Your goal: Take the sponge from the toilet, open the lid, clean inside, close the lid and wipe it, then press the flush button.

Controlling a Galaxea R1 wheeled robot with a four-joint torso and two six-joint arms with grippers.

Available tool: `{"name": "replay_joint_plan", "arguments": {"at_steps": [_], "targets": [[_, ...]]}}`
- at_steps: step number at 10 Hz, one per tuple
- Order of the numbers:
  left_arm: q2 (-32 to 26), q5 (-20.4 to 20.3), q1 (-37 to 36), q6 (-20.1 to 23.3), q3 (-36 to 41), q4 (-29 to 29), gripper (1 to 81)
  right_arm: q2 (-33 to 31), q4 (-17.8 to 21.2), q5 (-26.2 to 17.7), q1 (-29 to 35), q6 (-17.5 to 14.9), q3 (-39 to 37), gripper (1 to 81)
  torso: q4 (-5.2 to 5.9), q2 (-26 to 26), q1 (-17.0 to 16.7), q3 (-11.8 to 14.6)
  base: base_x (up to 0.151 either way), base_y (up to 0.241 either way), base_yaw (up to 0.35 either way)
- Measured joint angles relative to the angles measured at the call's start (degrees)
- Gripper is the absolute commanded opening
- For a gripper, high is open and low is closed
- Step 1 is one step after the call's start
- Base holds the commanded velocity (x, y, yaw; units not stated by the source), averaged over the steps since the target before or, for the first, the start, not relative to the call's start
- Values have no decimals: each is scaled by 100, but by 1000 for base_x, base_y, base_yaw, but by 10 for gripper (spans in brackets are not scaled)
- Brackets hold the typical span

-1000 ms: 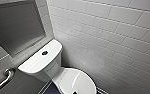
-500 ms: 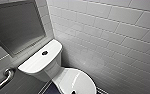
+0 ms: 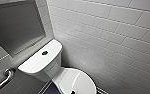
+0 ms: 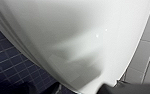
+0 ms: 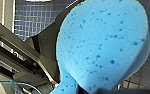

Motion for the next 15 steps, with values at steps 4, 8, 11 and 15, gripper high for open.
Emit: {"name": "replay_joint_plan", "arguments": {"at_steps": [4,8,11,15], "targets": [[-188,-112,5,-166,238,-11,811,-27,0,15,0,28,5,10,0,0,0,-2,0,0,0],[-606,-267,16,-385,855,-15,811,-27,0,17,0,52,5,10,0,0,0,-2,0,0,0],[-606,-297,22,-397,863,-11,811,-29,0,23,0,57,5,10,0,0,0,-2,0,0,0],[-501,-297,46,-372,701,52,811,-29,0,30,13,59,5,10,0,0,0,-2,0,0,0]]}}
